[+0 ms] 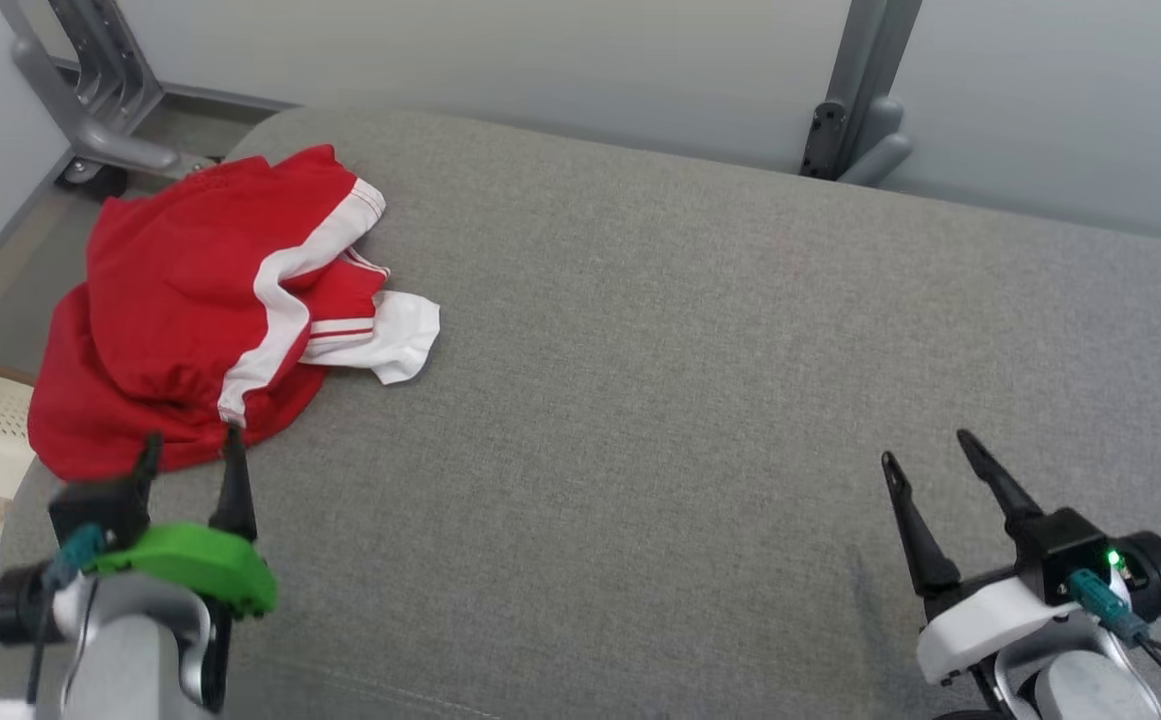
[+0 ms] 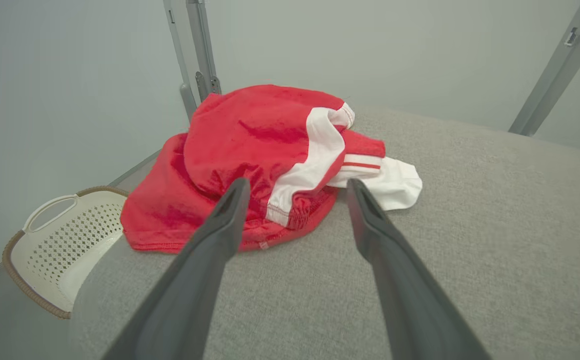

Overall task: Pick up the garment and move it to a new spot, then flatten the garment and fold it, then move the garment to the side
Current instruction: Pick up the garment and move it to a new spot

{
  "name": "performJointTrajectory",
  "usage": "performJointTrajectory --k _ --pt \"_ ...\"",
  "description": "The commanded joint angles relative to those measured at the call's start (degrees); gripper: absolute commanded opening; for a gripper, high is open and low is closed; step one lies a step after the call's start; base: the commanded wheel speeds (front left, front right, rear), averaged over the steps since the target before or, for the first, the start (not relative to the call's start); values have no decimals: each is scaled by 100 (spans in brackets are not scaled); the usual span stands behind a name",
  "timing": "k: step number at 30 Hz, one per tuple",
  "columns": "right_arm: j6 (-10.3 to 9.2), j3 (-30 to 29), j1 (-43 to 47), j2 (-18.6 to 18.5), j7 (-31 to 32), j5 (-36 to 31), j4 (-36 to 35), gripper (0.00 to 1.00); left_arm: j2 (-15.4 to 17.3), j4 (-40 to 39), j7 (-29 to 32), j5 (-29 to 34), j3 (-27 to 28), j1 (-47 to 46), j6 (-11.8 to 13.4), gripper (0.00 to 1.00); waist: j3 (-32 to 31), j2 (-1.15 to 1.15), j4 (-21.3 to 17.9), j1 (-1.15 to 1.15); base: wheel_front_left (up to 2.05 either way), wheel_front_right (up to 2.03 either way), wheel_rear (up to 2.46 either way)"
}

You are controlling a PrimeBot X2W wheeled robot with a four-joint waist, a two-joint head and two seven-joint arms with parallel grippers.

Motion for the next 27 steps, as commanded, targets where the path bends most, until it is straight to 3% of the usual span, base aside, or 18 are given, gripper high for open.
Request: performJointTrajectory --k 1,11,19,23,27 --pt "-2 15 -115 -97 -20 -34 -51 100 82 146 56 -42 14 -397 42 100 939 0 -337 0 0 0 0" --pt "-2 74 -762 -518 -14 -115 -389 100 502 1717 664 -297 122 -3097 70 100 2532 0 -728 0 0 0 0" --pt "-2 73 -901 -454 -14 -103 -479 100 936 2810 721 -43 -78 -3987 280 100 2808 0 -998 0 0 0 0" --pt "-2 49 -879 -377 -14 -91 -489 100 1185 3257 821 63 -164 -4114 462 100 2745 0 -1093 0 0 0 0" --pt "-2 39 -862 -332 -13 -97 -481 100 1314 3541 755 80 -201 -4153 486 100 2722 0 -1119 0 0 0 0"
